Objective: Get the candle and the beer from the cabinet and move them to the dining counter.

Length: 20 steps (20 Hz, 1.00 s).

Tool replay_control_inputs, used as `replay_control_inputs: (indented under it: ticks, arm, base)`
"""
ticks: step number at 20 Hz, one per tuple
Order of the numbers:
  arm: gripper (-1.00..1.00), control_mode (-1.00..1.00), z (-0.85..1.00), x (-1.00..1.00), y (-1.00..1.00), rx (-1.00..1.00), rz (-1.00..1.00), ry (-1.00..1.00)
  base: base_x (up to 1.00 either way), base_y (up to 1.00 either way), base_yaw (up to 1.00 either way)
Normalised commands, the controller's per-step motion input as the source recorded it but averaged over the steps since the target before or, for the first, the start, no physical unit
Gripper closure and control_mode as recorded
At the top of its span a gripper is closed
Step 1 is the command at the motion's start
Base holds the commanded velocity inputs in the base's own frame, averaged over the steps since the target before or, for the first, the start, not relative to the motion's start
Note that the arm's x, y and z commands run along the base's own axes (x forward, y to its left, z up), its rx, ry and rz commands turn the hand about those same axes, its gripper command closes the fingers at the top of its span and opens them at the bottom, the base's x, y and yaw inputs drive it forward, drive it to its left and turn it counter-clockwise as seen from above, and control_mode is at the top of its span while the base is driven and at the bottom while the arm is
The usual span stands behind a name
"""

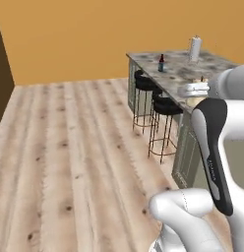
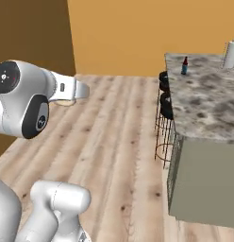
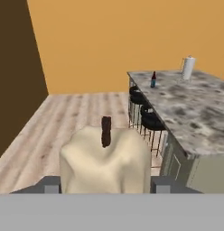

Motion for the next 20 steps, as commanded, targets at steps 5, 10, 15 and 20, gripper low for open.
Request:
replay_control_inputs:
  ticks: [5, 10, 15, 20]
  arm:
    - [1.0, 1.0, 0.0, 0.0, 0.0, 0.0, 0.0, 0.0]
    - [1.0, 1.0, 0.0, 0.0, 0.0, 0.0, 0.0, 0.0]
    - [1.0, 1.0, 0.0, 0.0, 0.0, 0.0, 0.0, 0.0]
    - [1.0, 1.0, 0.0, 0.0, 0.0, 0.0, 0.0, 0.0]
  base:
    - [0.65, 0.83, -0.72]
    - [0.96, 0.98, -0.59]
    - [1.0, 1.0, -0.4]
    - [1.0, 1.0, -0.37]
